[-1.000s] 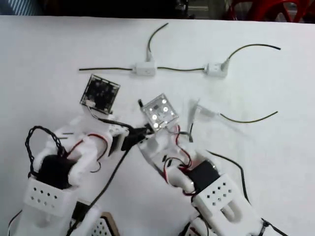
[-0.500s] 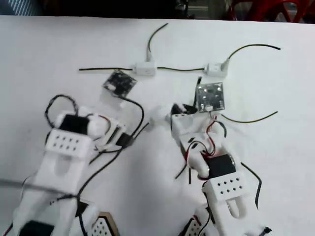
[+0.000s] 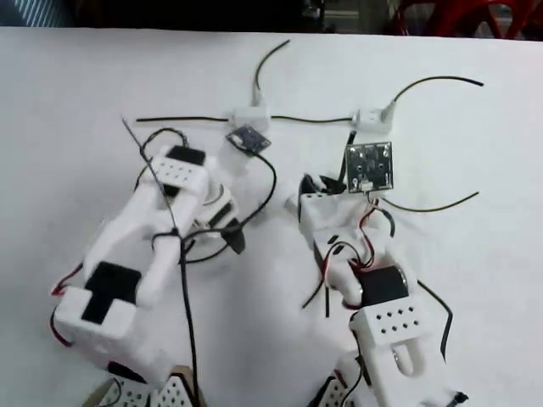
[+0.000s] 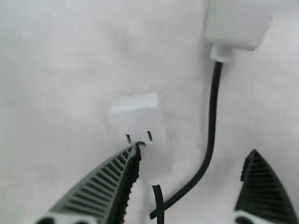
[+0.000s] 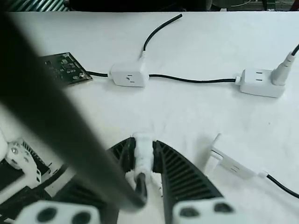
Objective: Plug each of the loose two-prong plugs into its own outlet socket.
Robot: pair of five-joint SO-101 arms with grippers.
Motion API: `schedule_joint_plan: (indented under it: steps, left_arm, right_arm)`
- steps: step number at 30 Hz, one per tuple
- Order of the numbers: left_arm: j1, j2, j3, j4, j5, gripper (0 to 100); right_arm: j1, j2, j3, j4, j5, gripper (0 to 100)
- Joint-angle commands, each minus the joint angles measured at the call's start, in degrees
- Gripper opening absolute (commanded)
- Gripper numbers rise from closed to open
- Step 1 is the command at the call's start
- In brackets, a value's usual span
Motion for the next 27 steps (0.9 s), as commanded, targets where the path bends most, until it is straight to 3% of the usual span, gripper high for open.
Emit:
schedule_joint_plan:
  steps: [1,8,16,21,27]
  left_arm:
    - [-6.29,9.45,-12.13,5.10,-3.52,35]
    - [-21.41,15.87,-36.31,16.26,-9.49,35]
    - [-24.66,16.57,-58.99,33.23,-10.90,35]
    - [-27.56,16.40,-64.53,34.55,-9.14,35]
    - [-32.31,9.98,-61.63,34.55,-8.53,35]
  right_arm:
    - [0.48,-1.27,-0.26,-0.92,-0.35,1.7]
    - [0.40,-1.27,-0.26,-0.92,-0.35,1.7]
    - [0.13,-1.27,-0.18,-0.57,0.09,1.7]
    - [-3.82,-1.19,-0.44,-0.57,2.55,1.7]
    - [-12.00,8.48,-6.86,-0.48,5.89,1.8]
